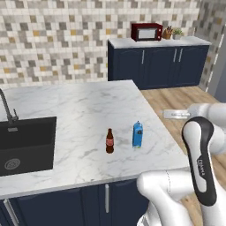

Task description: Move the drinks to the dining counter.

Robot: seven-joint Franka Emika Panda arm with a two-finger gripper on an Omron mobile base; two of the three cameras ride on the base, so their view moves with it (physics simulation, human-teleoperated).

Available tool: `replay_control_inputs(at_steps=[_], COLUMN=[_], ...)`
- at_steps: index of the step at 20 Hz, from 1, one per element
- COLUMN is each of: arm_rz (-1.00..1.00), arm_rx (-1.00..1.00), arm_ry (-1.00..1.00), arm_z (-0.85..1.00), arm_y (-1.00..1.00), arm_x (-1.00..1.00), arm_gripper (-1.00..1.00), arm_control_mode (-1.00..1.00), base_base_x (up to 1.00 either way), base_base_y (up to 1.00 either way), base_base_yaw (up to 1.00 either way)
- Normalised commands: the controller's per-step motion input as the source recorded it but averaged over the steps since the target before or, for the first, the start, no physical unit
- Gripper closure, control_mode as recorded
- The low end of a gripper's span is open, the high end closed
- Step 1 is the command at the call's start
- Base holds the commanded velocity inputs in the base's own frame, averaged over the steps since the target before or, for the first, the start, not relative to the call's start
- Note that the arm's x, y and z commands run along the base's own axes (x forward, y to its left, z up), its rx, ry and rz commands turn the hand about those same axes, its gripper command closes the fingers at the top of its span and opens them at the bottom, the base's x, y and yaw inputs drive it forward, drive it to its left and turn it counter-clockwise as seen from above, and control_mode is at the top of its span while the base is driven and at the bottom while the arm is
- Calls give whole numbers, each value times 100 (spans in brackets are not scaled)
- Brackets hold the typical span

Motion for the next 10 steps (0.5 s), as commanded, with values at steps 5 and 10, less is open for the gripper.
replay_control_inputs(at_steps=[5,10], arm_rz=[0,0], arm_rx=[0,0], arm_ry=[0,0], arm_z=[0,0], arm_y=[0,0], arm_x=[-2,0], arm_gripper=[-100,-100], arm_control_mode=[100,100], base_base_x=[-1,-40], base_base_y=[0,0], base_base_yaw=[0,10])
